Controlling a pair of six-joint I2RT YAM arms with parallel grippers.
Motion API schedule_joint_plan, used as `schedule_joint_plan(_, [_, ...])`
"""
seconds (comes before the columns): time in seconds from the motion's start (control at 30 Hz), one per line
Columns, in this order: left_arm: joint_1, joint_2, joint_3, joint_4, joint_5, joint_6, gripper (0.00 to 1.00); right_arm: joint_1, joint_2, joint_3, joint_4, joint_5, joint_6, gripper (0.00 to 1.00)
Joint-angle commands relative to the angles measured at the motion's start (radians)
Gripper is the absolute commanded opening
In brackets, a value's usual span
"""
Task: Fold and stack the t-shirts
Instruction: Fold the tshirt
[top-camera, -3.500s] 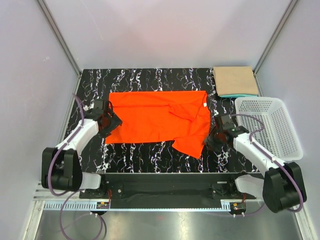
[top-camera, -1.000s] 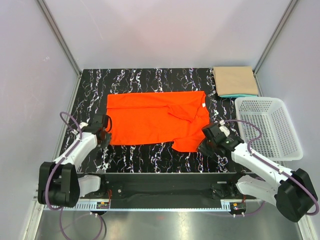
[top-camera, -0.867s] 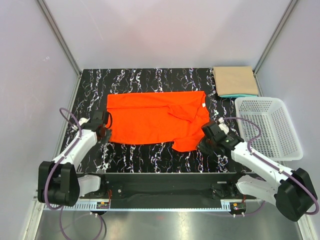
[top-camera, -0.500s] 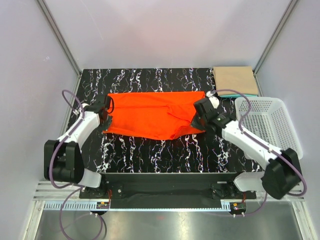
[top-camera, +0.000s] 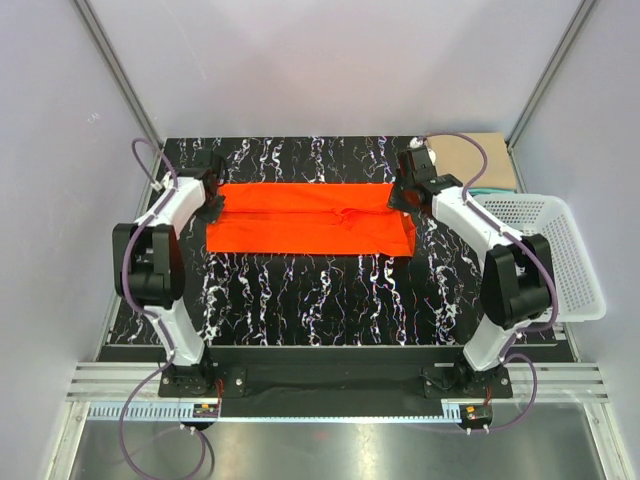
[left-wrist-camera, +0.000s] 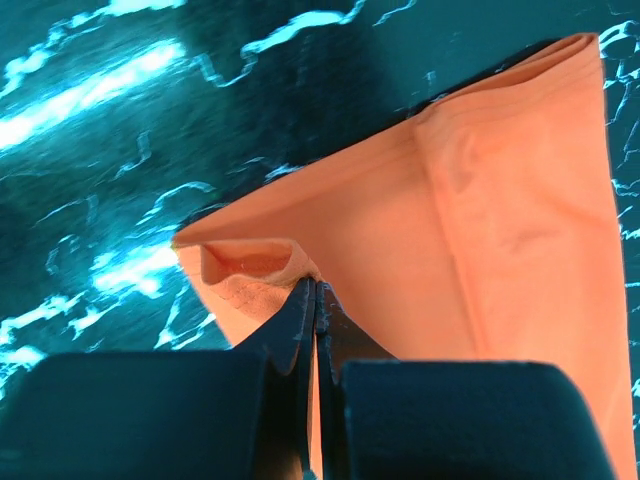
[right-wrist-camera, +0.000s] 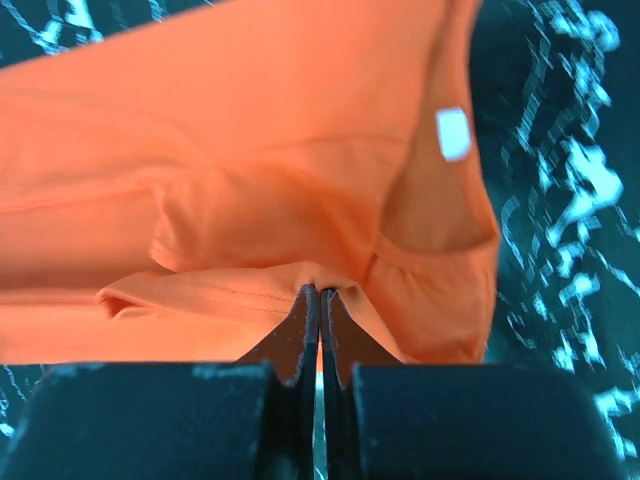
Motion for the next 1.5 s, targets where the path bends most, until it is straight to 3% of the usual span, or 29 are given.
schedule_joint_plan(0.0, [0.005,0.071,0.124,-0.013,-0.007,0.046,0.00,-0.005,0.043,0.096,0.063,-0.078,-0.080,0.00])
schedule_joint_plan(0.4, [0.022,0.232,0.288,-0.105,-0.093,0.048,0.00,-0.010,0.173,0.240,0.060,-0.103,-0.148,0.00])
schedule_joint_plan(1.1, [0.029,0.401,0.471,-0.067,-0.104,0.111,0.00,-0.062,0.354,0.440,0.060,-0.141,-0.206,0.01])
schedule_joint_plan(1.13, [0.029,0.409,0.474,-0.056,-0.104,0.117,0.04,-0.064,0.365,0.447,0.059,-0.141,-0.202,0.04])
schedule_joint_plan(1.2, [0.031,0.418,0.486,-0.057,-0.115,0.117,0.22,-0.068,0.393,0.466,0.060,-0.176,-0.199,0.04])
schedule_joint_plan(1.23, [0.033,0.427,0.494,-0.066,-0.121,0.111,0.42,-0.070,0.403,0.473,0.060,-0.181,-0.194,0.03])
schedule_joint_plan(1.3, [0.034,0.429,0.503,-0.080,-0.134,0.108,0.48,-0.070,0.429,0.495,0.060,-0.195,-0.189,0.03])
schedule_joint_plan(1.47, [0.031,0.368,0.490,-0.085,-0.199,0.102,0.51,-0.070,0.463,0.521,0.083,-0.219,-0.186,0.03])
